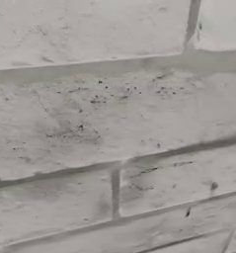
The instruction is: Retrieve the chicken drumstick from the fridge and place it on the saucepan with marinade on the stove.
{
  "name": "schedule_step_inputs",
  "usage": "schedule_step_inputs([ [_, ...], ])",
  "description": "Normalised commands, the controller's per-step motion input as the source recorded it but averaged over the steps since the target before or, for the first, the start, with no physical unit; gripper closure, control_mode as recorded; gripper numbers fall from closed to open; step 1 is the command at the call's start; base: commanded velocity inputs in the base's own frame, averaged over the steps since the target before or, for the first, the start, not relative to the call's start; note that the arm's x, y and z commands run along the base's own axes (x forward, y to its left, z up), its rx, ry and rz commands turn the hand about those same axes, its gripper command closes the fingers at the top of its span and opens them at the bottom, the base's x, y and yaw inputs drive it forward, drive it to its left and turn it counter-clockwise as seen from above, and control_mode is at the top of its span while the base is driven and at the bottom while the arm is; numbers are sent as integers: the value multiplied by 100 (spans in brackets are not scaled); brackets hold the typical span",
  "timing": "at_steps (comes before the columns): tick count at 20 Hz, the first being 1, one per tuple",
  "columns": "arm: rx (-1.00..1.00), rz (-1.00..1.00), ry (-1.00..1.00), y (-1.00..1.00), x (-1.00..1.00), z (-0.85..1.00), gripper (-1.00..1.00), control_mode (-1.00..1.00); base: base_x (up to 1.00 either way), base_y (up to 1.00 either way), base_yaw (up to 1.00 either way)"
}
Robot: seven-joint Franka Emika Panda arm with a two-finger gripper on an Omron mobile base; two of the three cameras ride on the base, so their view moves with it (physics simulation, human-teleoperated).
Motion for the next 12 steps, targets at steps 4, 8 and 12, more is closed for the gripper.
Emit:
schedule_step_inputs([
  [4,0,0,0,0,0,0,100,100,78,-39,26],
  [8,0,0,0,0,0,0,100,100,74,0,49],
  [12,0,0,0,0,0,0,100,100,68,0,58],
])
